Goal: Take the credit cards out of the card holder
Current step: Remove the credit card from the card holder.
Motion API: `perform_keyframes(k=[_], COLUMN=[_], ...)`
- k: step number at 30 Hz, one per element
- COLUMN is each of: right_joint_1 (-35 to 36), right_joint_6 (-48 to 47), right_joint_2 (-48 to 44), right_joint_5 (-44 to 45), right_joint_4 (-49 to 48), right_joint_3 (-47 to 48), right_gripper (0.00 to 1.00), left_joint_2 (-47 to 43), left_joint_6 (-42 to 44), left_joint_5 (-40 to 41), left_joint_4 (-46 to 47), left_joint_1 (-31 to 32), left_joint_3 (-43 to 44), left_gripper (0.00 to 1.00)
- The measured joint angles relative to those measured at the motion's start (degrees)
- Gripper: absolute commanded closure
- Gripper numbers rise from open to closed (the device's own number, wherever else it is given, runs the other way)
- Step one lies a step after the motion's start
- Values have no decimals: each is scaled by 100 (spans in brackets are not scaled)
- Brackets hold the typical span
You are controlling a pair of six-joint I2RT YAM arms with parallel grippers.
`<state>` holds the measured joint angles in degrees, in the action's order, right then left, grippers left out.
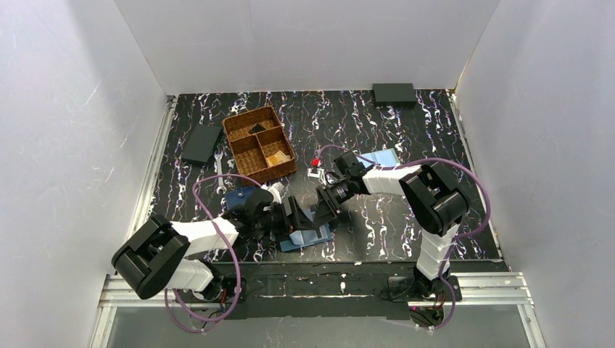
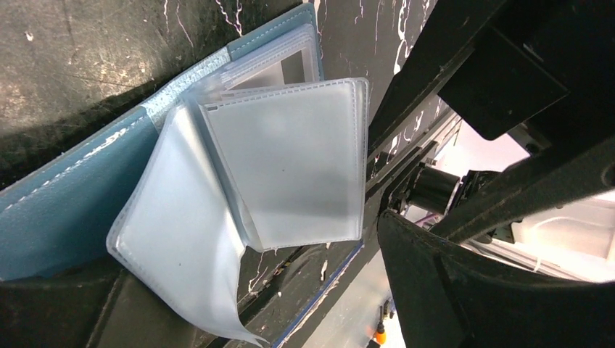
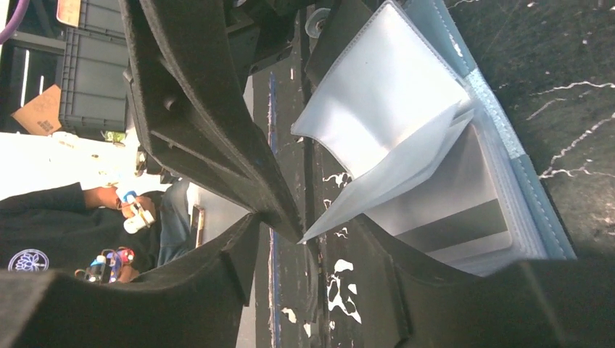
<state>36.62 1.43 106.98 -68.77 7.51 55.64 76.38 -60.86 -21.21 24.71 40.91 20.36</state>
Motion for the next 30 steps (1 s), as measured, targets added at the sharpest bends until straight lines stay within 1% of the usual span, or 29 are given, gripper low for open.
perform_keyframes(k=[3, 10, 15, 17, 18, 20, 23, 27, 30], right_joint_1=[68, 407, 522, 522, 525, 525, 522, 538, 538], right_joint_6=[15, -61, -260, -297, -313, -321, -341, -474, -730], right_joint_2=[37, 374, 411, 411, 413, 413, 413, 431, 431], right_joint_5=[-79, -286, -304, -306, -306, -308, -295, -173, -39], right_joint_4=[-24, 13, 175, 197, 214, 234, 254, 304, 570], right_joint_3=[26, 142, 219, 258, 293, 348, 409, 417, 485], right_gripper=[38, 27, 23, 22, 22, 21, 19, 17, 16], left_joint_2=[0, 24, 72, 87, 103, 155, 254, 262, 223], left_joint_6=[-120, -417, -566, -603, -614, -640, -640, -629, -599], left_joint_5=[0, 98, 181, 195, 208, 234, 310, 299, 295], left_joint_4=[57, 133, 214, 219, 223, 247, 238, 372, 444], left_joint_1=[-24, -87, -107, -107, -109, -118, -138, -136, -144], left_joint_3=[-31, -42, -42, -42, -42, -42, -55, -94, -166], left_gripper=[18, 17, 20, 26, 30, 45, 64, 75, 82])
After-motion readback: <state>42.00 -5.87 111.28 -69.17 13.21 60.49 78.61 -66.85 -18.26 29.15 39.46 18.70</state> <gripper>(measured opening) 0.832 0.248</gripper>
